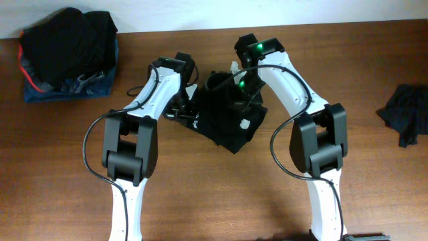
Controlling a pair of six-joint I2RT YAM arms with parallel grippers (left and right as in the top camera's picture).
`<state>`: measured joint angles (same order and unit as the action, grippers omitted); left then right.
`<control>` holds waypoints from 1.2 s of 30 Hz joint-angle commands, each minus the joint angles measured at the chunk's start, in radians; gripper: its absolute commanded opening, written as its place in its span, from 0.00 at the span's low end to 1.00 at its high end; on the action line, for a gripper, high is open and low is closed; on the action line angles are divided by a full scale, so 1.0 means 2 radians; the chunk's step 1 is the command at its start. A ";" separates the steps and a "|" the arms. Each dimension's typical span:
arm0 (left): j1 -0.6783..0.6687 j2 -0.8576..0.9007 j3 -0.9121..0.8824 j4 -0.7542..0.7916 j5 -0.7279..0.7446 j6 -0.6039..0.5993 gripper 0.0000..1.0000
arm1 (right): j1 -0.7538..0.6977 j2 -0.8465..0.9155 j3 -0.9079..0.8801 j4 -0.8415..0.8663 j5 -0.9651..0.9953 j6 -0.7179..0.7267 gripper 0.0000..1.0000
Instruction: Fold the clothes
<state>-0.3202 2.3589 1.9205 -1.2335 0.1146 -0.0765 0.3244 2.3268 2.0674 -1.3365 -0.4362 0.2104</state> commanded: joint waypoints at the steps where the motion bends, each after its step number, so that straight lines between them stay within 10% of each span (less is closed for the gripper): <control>1: 0.001 -0.001 -0.005 0.001 -0.013 -0.007 0.01 | 0.012 0.011 -0.008 0.003 -0.017 0.005 0.04; 36: 0.025 -0.001 -0.005 0.000 -0.016 -0.007 0.01 | 0.014 -0.015 0.006 -0.018 -0.217 -0.112 0.04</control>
<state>-0.2790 2.3589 1.9205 -1.2335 0.1116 -0.0765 0.3573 2.3367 2.0640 -1.3758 -0.7235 0.0593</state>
